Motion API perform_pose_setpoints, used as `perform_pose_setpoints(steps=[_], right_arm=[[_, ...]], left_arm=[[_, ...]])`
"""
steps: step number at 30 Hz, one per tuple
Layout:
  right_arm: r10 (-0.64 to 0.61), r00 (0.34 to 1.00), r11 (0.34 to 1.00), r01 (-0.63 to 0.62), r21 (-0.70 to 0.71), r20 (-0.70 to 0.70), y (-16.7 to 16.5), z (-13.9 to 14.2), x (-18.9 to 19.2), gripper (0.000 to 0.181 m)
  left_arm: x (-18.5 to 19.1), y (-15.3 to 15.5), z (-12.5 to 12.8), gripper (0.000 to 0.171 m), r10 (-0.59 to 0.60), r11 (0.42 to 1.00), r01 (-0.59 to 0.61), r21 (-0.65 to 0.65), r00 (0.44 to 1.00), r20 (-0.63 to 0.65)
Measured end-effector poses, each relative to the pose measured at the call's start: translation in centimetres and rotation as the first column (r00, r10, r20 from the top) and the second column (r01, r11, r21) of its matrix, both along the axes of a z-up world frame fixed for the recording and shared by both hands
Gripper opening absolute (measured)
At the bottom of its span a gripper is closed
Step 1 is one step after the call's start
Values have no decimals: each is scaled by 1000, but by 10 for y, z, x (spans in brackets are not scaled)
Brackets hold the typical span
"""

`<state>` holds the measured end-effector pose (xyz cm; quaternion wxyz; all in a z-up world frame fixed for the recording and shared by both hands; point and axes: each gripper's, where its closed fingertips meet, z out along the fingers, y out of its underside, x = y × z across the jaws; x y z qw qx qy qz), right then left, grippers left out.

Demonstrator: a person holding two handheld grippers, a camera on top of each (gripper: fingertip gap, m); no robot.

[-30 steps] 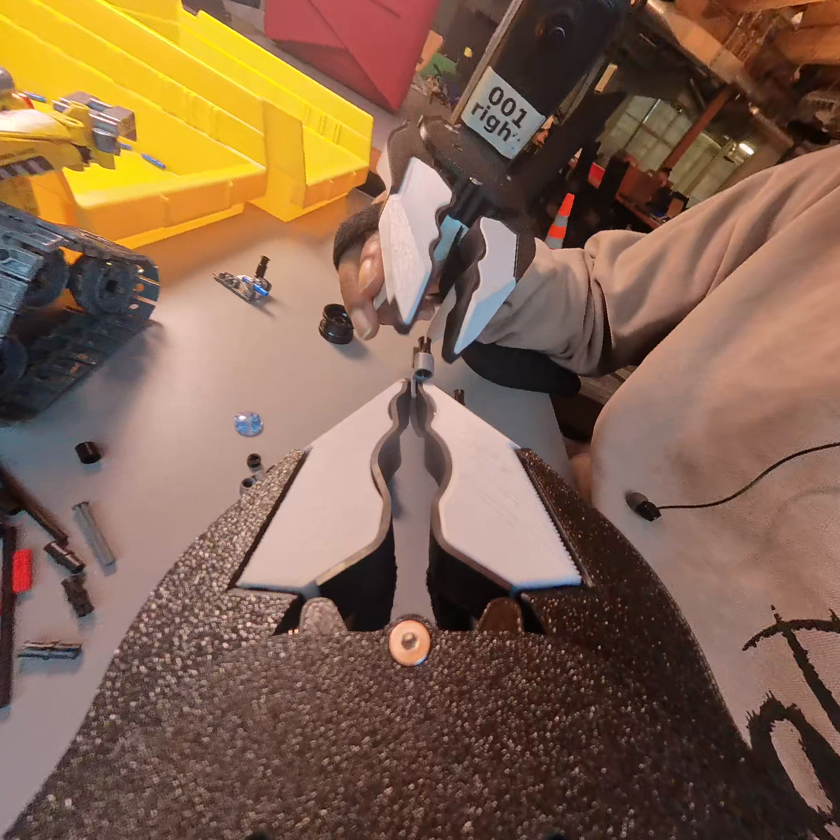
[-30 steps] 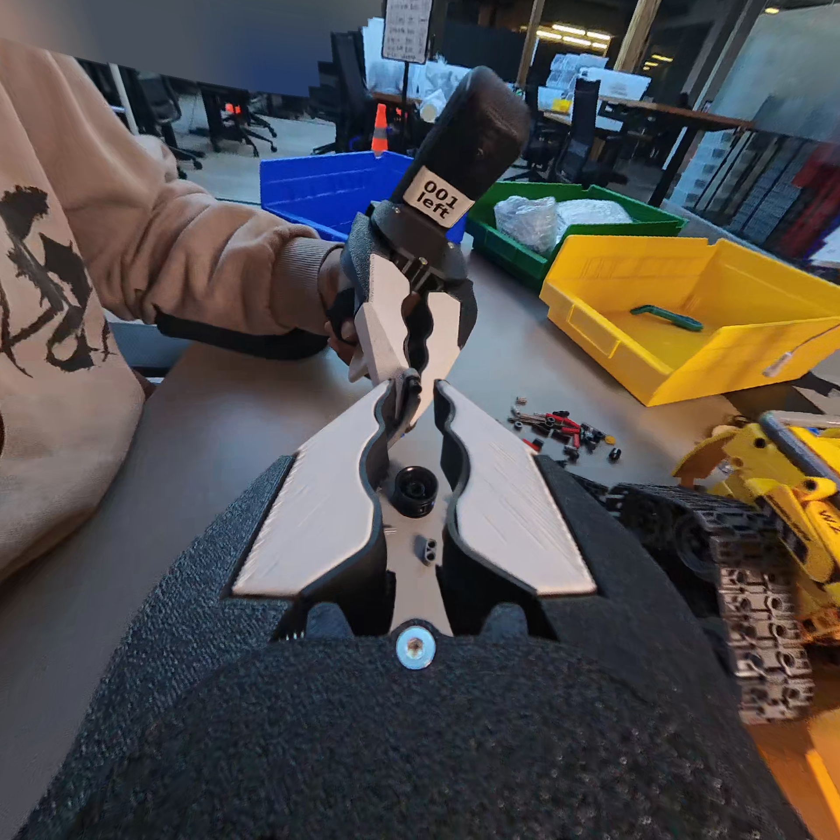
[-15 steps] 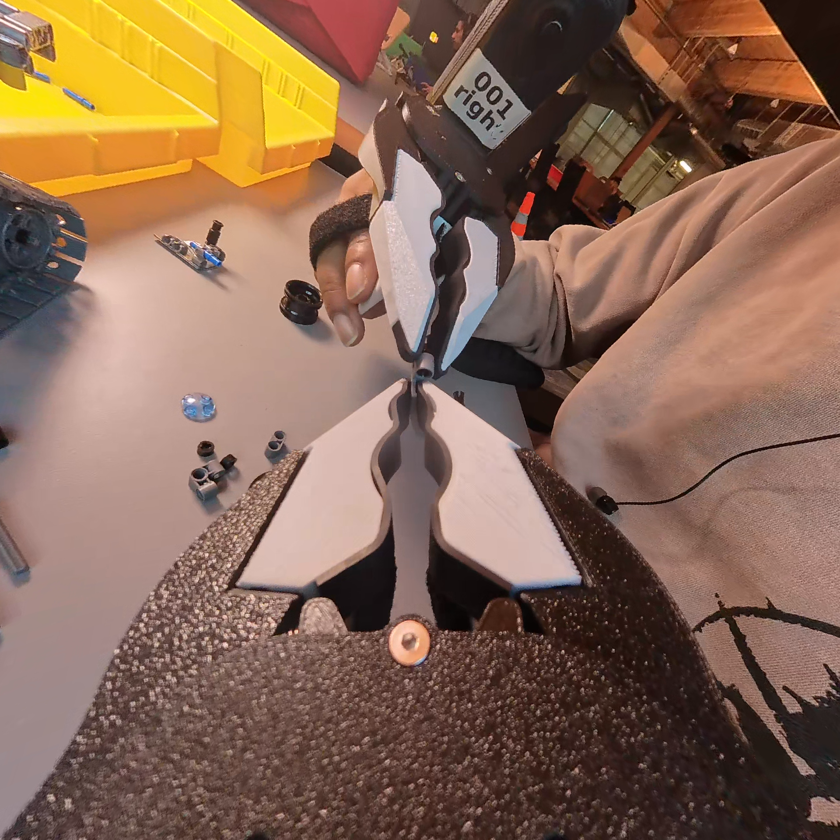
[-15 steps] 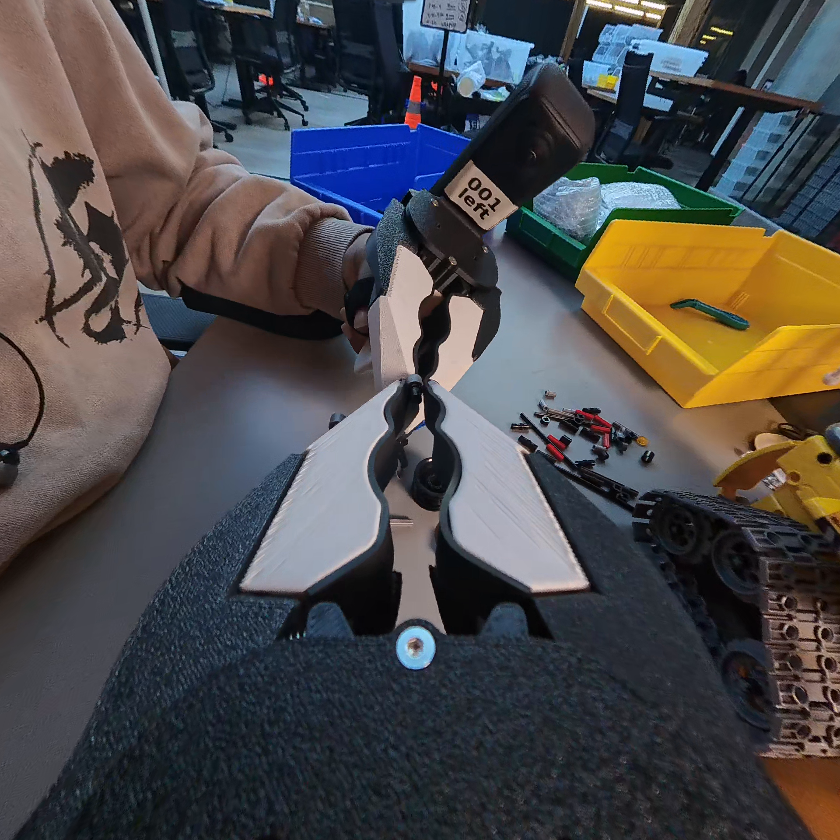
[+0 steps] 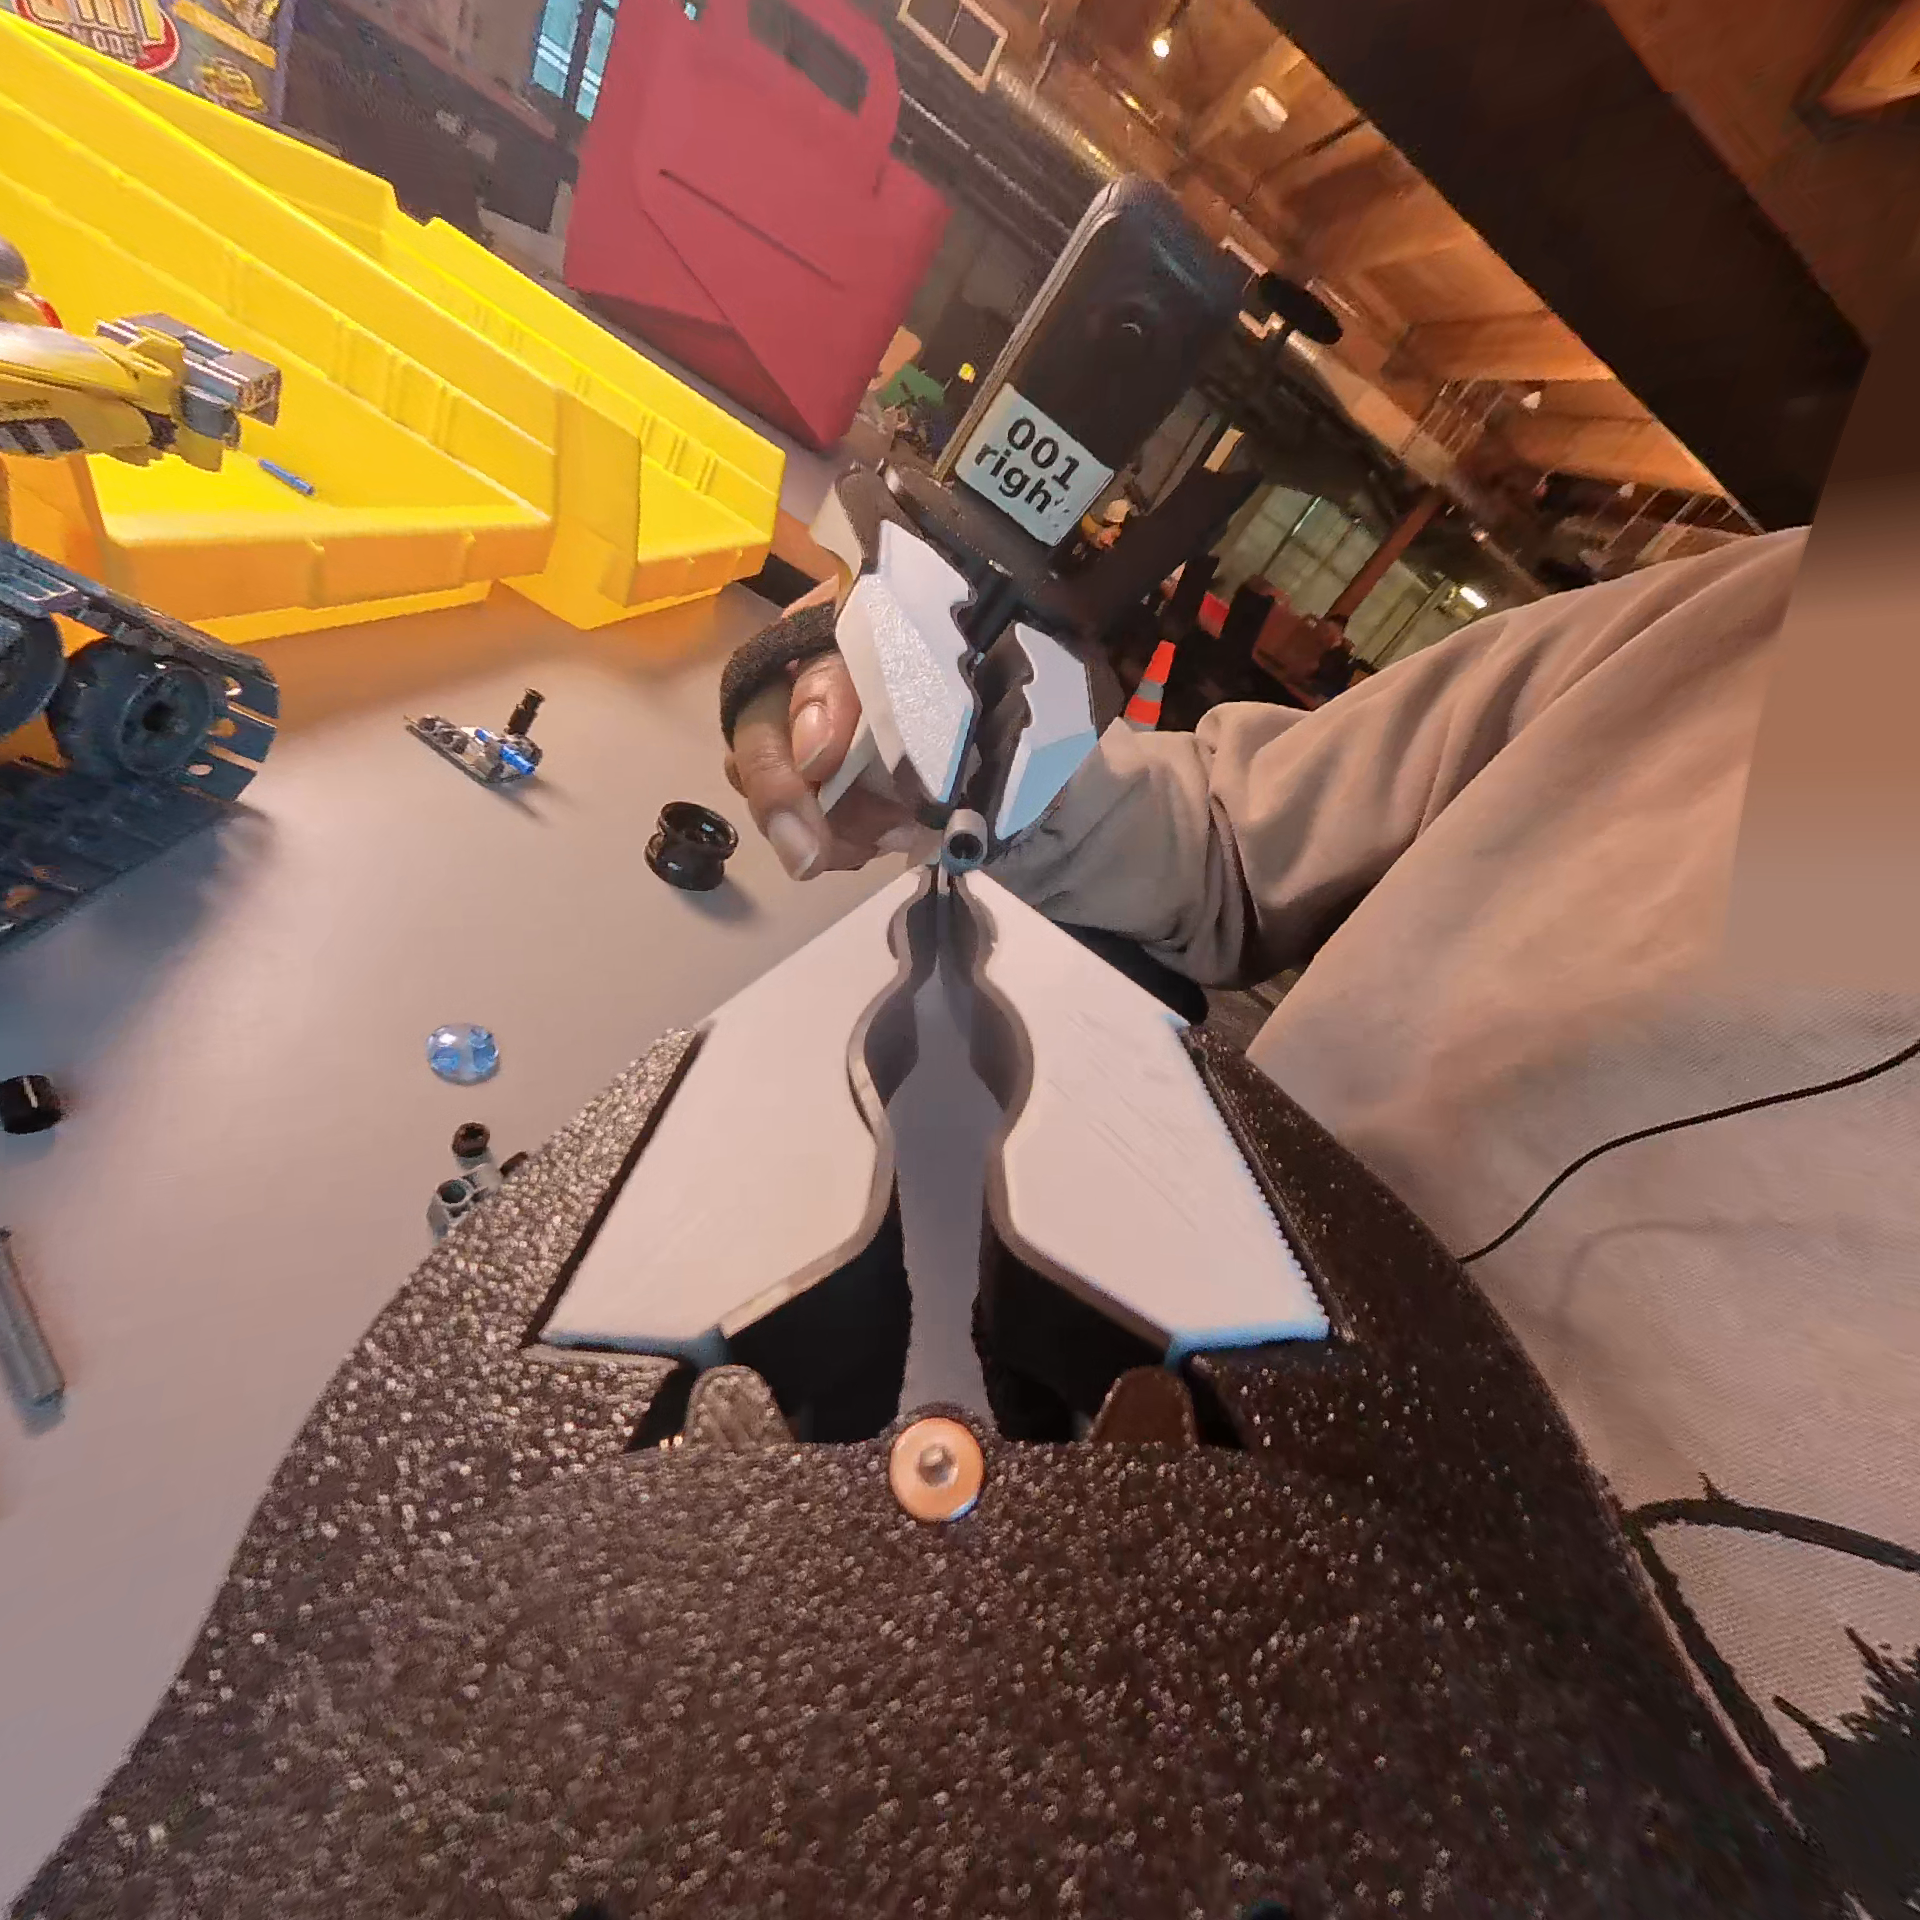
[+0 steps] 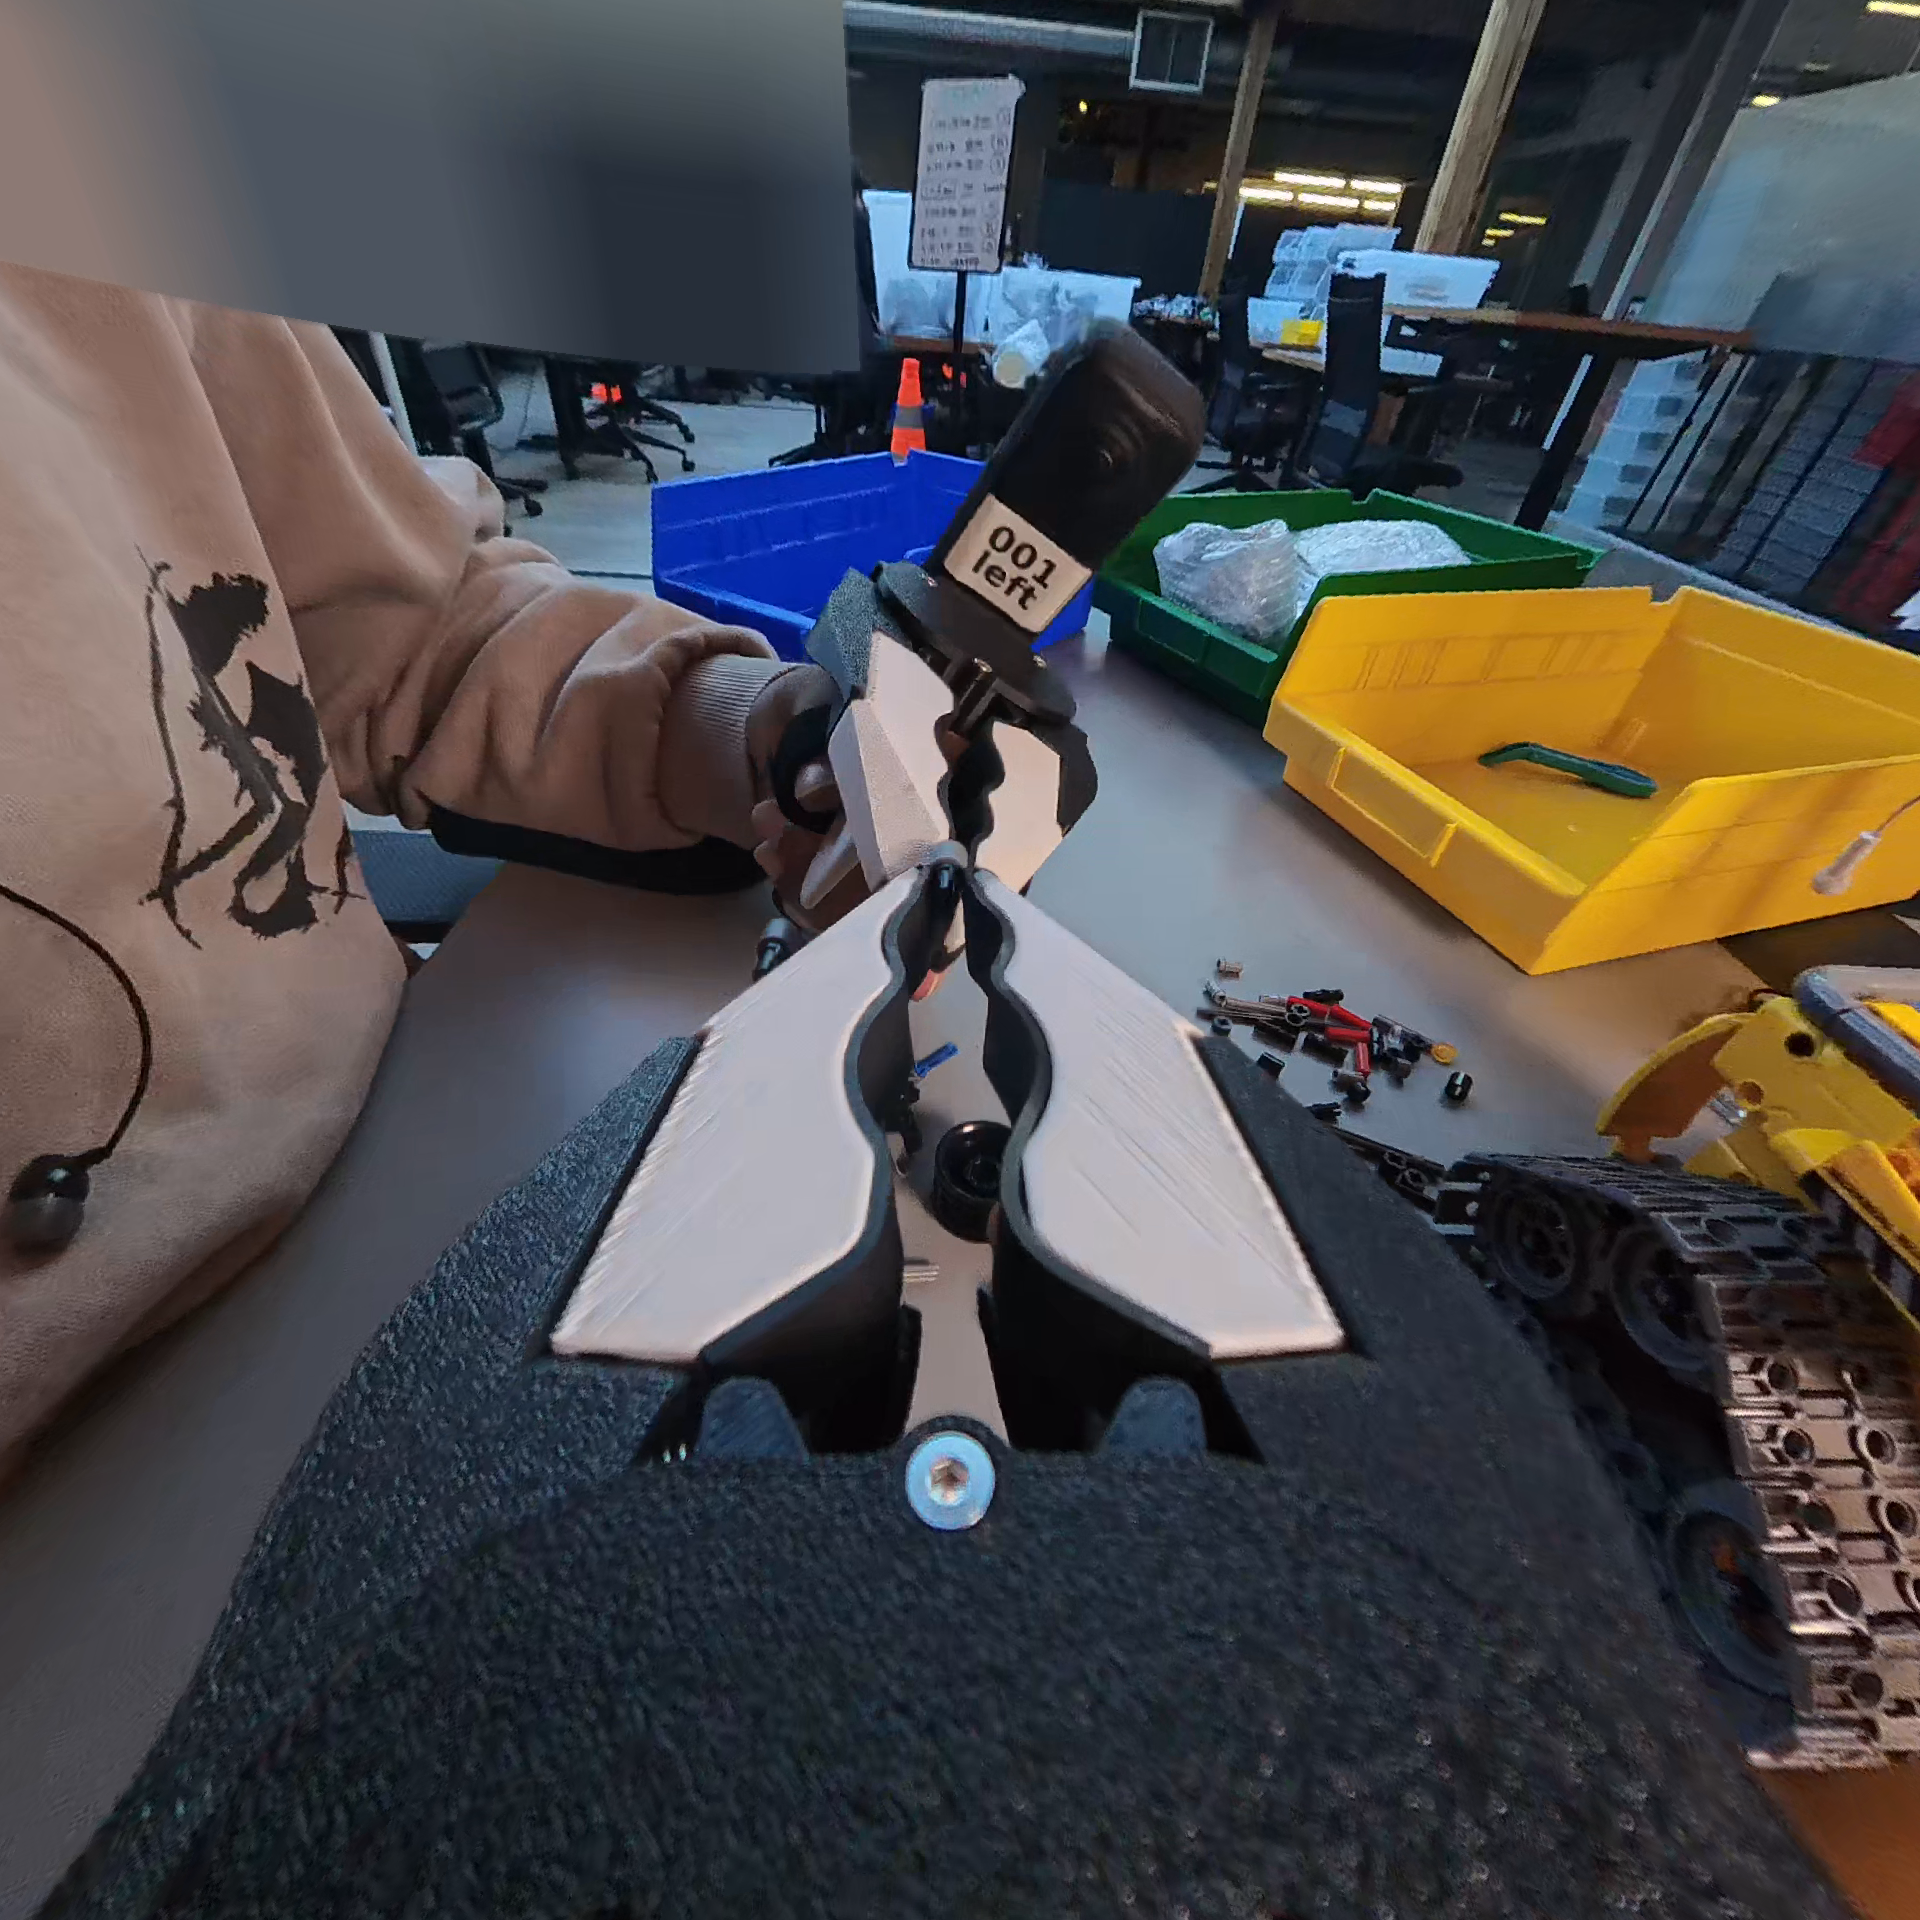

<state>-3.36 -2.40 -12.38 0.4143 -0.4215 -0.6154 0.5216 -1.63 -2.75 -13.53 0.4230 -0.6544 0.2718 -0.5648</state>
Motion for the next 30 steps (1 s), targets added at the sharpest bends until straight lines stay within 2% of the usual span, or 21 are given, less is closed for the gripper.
perform_pose_setpoints(steps=[12, 19, 23, 25, 26, 28, 30], right_arm=[[-22, 1000, 998, 22, 53, -13, -1, 0, -2, 3], [-6, 998, 1000, 6, 4, -64, 1, 11, 1, 2], [3, 998, 1000, -4, -23, -65, 5, 16, 2, 2], [-27, 985, 992, 5, -129, -168, 24, 42, 23, 1], [-73, 978, 991, 49, -127, -197, 38, 52, 35, 1], [-103, 980, 994, 97, -45, -170, 43, 52, 36, 1], [-101, 984, 994, 95, -49, -145, 39, 42, 23, 2]], left_arm=[[-1, -1, 0, 1, -22, 999, 22, -33, 999, 24], [-1, 1, 15, 0, 2, 1000, 1, -27, 995, 96], [-8, 10, 23, 1, 68, 997, -70, 12, 992, 107], [-64, 32, 47, 0, 232, 972, -233, -32, 932, 278], [-88, 37, 51, 0, 294, 952, -307, 5, 914, 281], [-79, 32, 53, 1, 274, 949, -299, 95, 937, 217], [-60, 32, 43, 1, 255, 957, -274, 100, 952, 168]])
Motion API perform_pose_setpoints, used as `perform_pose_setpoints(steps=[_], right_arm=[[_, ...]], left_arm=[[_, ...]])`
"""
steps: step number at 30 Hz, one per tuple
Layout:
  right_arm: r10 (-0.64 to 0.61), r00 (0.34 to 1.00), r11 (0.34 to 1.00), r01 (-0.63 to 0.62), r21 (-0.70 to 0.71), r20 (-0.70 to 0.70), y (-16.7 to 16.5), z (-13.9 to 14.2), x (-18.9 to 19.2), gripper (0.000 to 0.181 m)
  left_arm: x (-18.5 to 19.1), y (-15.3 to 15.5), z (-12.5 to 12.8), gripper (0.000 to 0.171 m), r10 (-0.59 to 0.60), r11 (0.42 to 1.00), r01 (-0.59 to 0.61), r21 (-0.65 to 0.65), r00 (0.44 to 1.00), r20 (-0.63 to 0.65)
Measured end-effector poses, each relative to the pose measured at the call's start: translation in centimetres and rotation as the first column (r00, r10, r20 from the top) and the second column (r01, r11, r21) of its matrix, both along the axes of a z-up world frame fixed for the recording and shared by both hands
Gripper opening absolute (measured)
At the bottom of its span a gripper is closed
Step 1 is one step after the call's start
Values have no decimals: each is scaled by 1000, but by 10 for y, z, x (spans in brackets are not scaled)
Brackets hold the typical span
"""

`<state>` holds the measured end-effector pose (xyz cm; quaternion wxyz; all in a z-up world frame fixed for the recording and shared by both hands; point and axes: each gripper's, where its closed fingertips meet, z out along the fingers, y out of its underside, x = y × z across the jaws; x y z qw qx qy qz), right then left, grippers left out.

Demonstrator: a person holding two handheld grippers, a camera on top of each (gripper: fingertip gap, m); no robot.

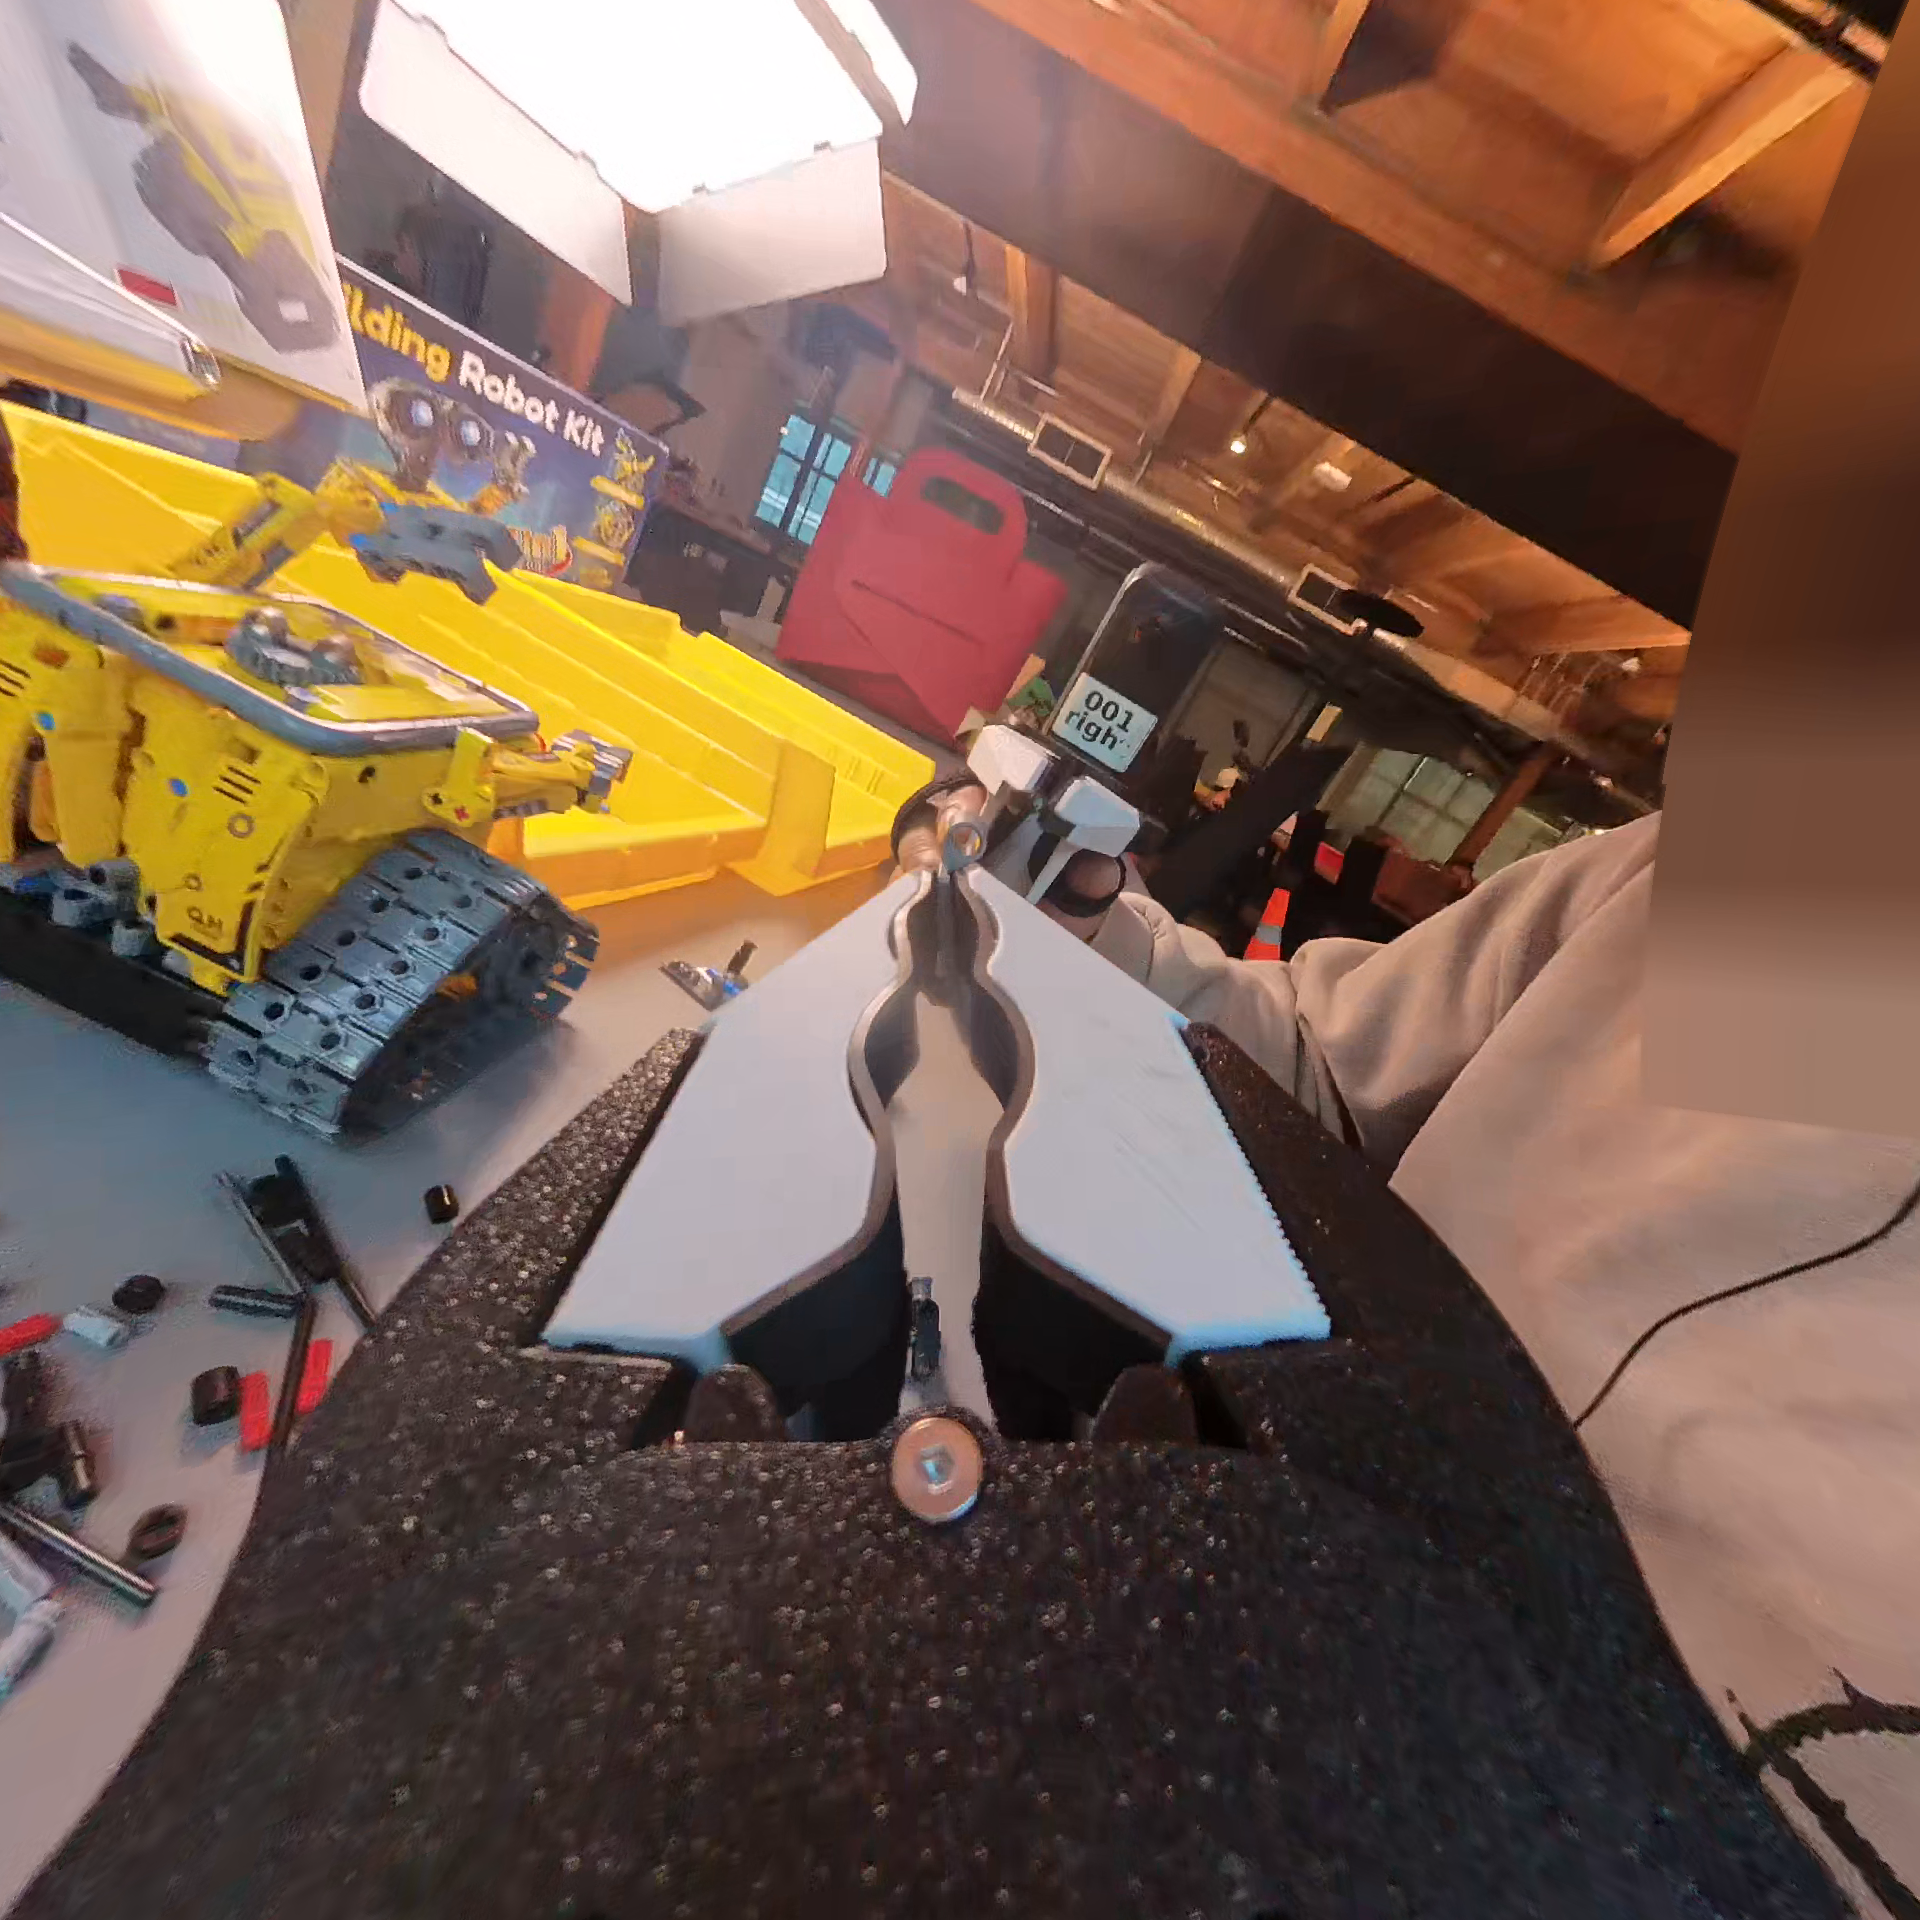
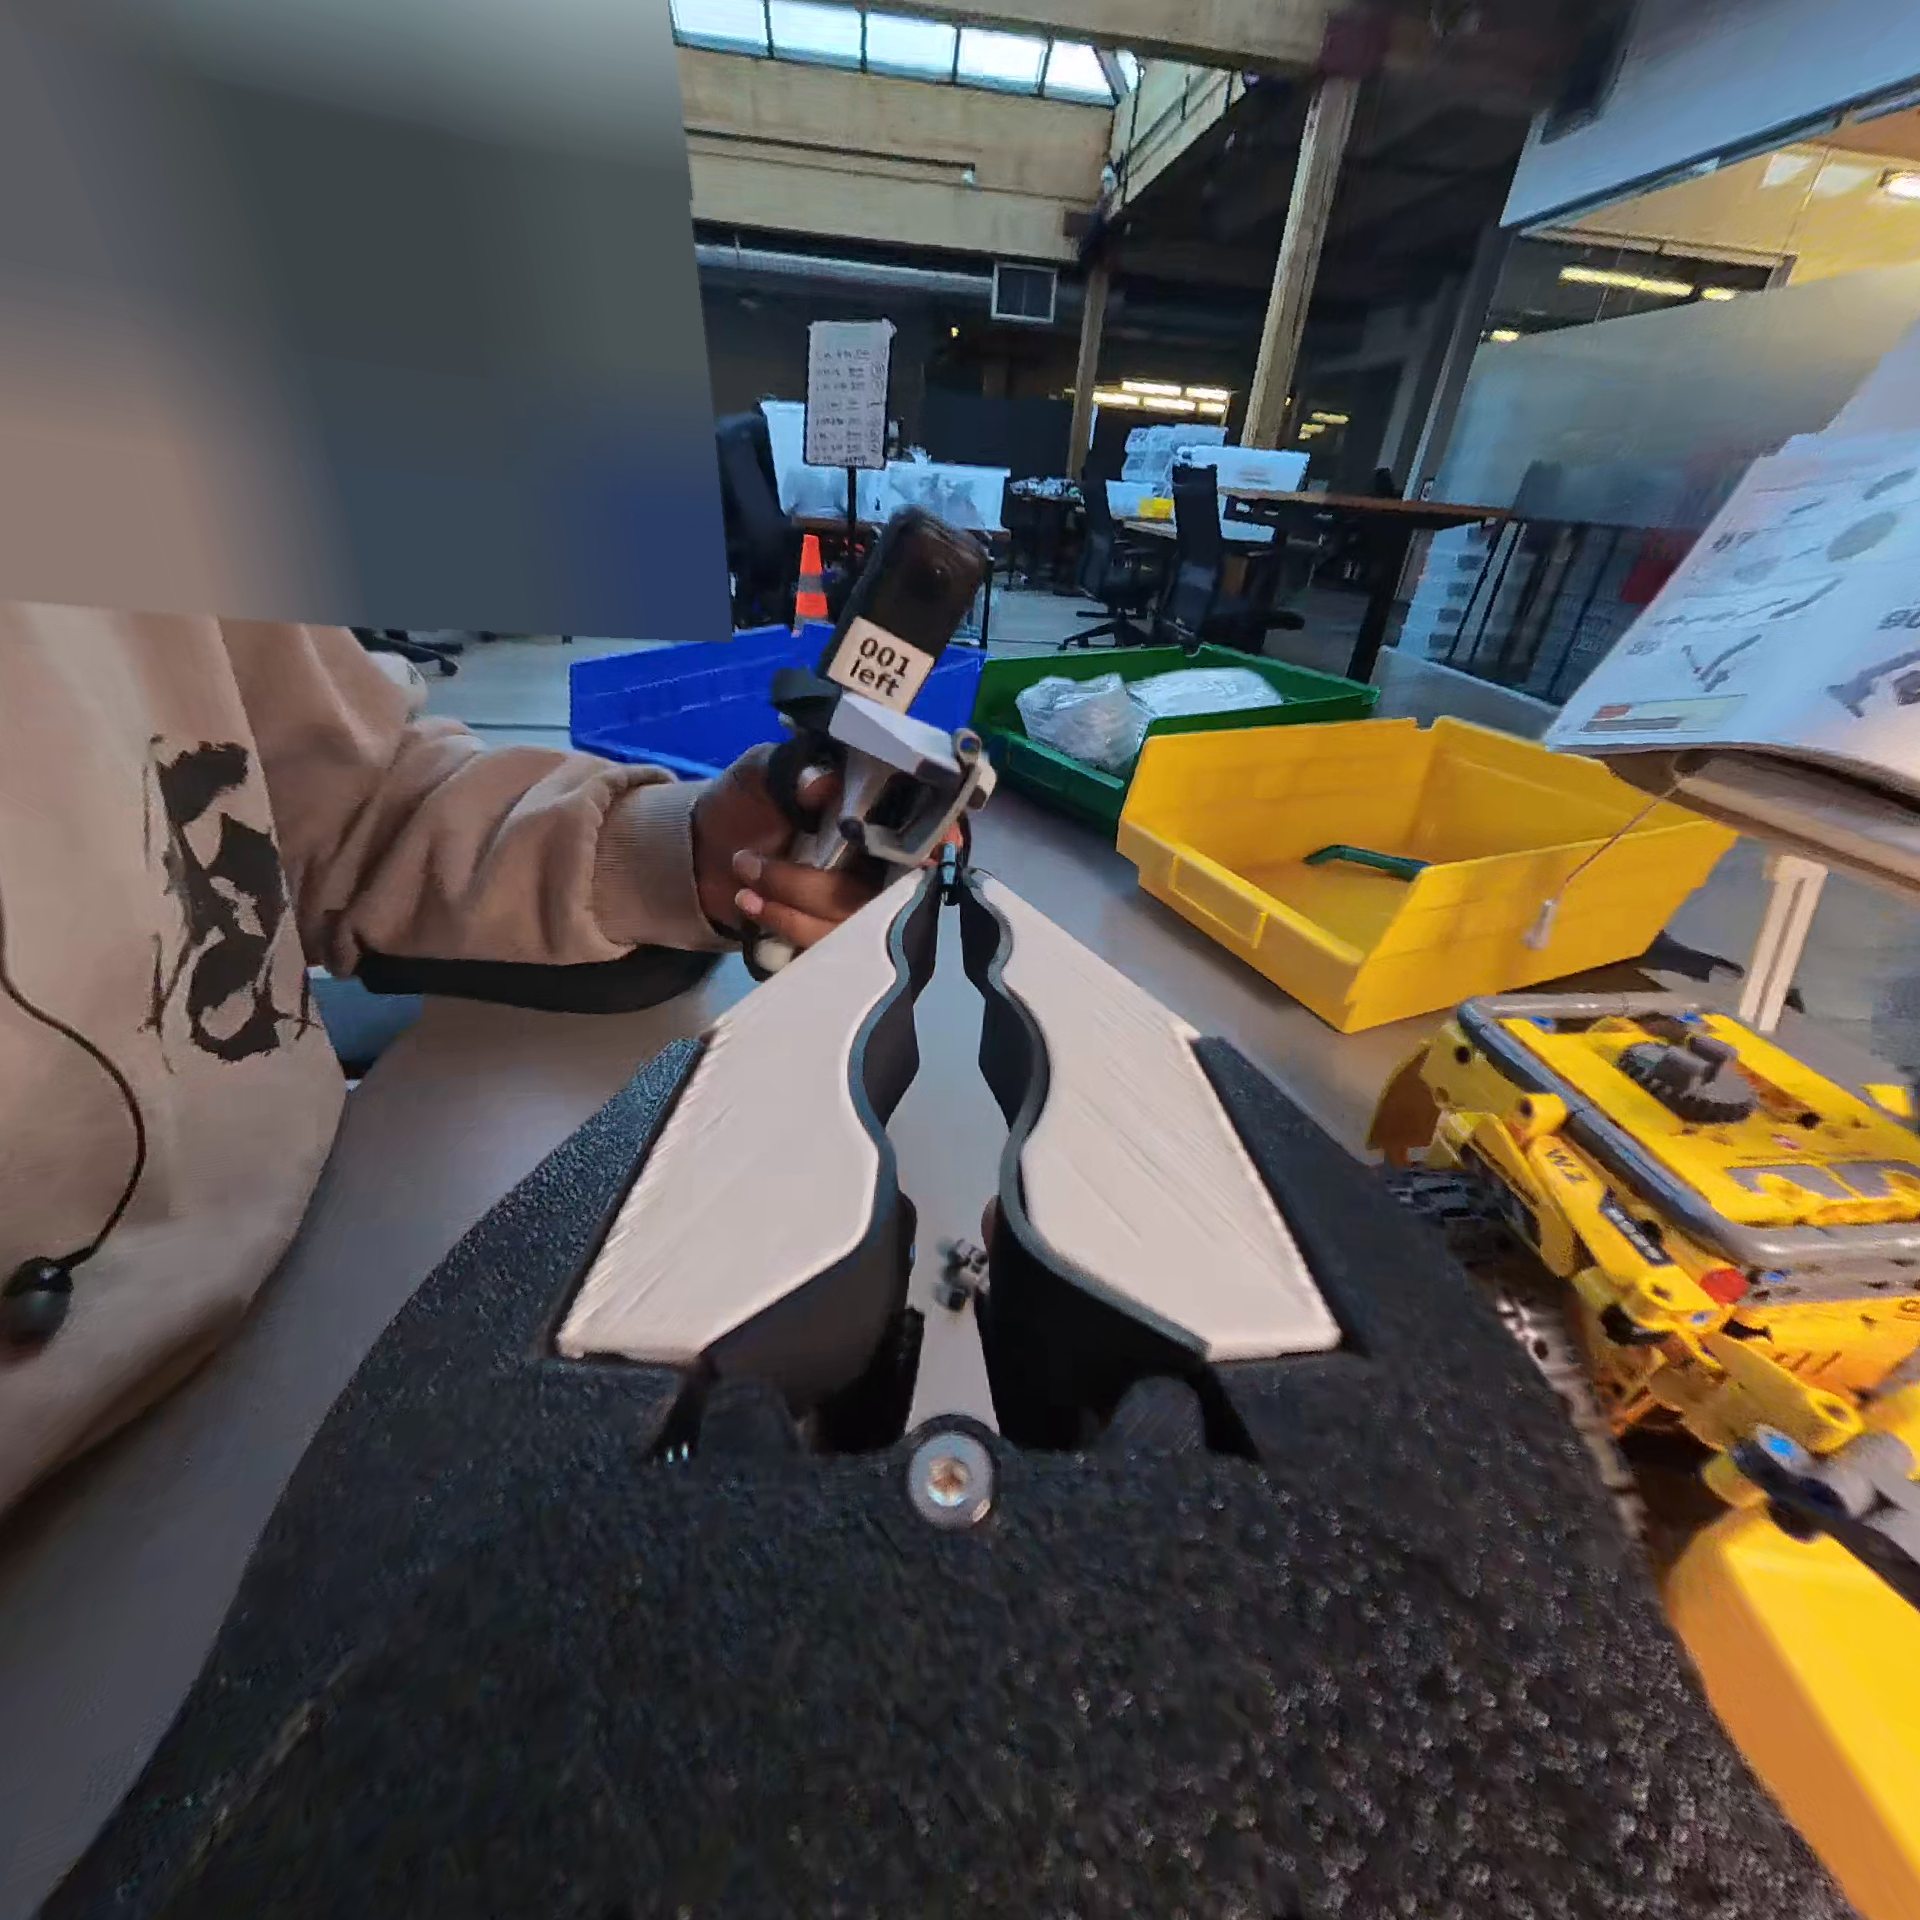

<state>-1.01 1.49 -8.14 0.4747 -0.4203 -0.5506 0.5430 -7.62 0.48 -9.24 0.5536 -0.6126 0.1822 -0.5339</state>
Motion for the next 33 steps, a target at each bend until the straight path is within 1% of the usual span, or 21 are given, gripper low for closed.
perform_pose_setpoints(steps=[1, 3, 4, 5, 7, 9, 12, 13, 16, 19, 20, 22, 24, 27, 30, 33], right_arm=[[-1, 999, 1000, 1, 1, 40, 0, -11, -5, 2], [-33, 995, 999, 33, -2, 98, 6, -29, -10, 2], [-52, 990, 999, 53, -7, 130, 10, -38, -11, 2], [-97, 982, 995, 98, 7, 162, 18, -46, -13, 2], [-190, 952, 982, 182, 55, 240, 32, -64, -20, 3], [-277, 900, 961, 259, 99, 335, 44, -85, -33, 3], [-363, 817, 931, 300, 207, 449, 56, -111, -59, 3], [-372, 795, 927, 294, 233, 480, 57, -117, -69, 3], [-384, 739, 923, 299, 241, 554, 59, -137, -90, 3], [-456, 659, 889, 313, 334, 598, 76, -162, -93, 3], [-467, 655, 884, 318, 343, 594, 79, -164, -94, 10], [-456, 689, 889, 335, 311, 564, 77, -154, -94, 17], [-436, 754, 900, 349, 263, 492, 73, -130, -93, 20], [-350, 853, 937, 314, 154, 387, 61, -91, -87, 27], [-165, 934, 986, 161, 39, 317, 30, -68, -77, 27], [-36, 964, 998, 50, -46, 264, 4, -59, -69, 26]], left_arm=[[1, 3, -4, 1, 11, 1000, -11, -15, 1000, -7], [-8, 8, -9, 0, 32, 999, -32, -43, 999, 5], [-14, 13, -13, 0, 63, 996, -63, -60, 998, -5], [-19, 18, -16, 0, 96, 993, -97, -73, 995, -12], [-27, 23, -16, 0, 134, 986, -131, -99, 991, 17], [-34, 29, -17, 0, 176, 979, -171, -113, 984, 33], [-41, 36, -24, 1, 217, 966, -210, -151, 975, 37], [-42, 38, -28, 1, 222, 963, -214, -165, 974, 32], [-43, 40, -35, 0, 235, 956, -228, -184, 972, 16], [-41, 40, -37, 0, 227, 957, -221, -188, 974, 8], [-39, 39, -38, 1, 221, 958, -216, -190, 975, 4], [-36, 38, -39, 1, 211, 959, -207, -192, 977, 1], [-33, 38, -41, 2, 198, 961, -194, -197, 980, 2], [-28, 35, -41, 1, 165, 966, -156, -205, 986, 25], [-23, 30, -35, 1, 120, 975, -105, -194, 990, 68], [-20, 28, -33, 1, 104, 980, -89, -179, 992, 76]])
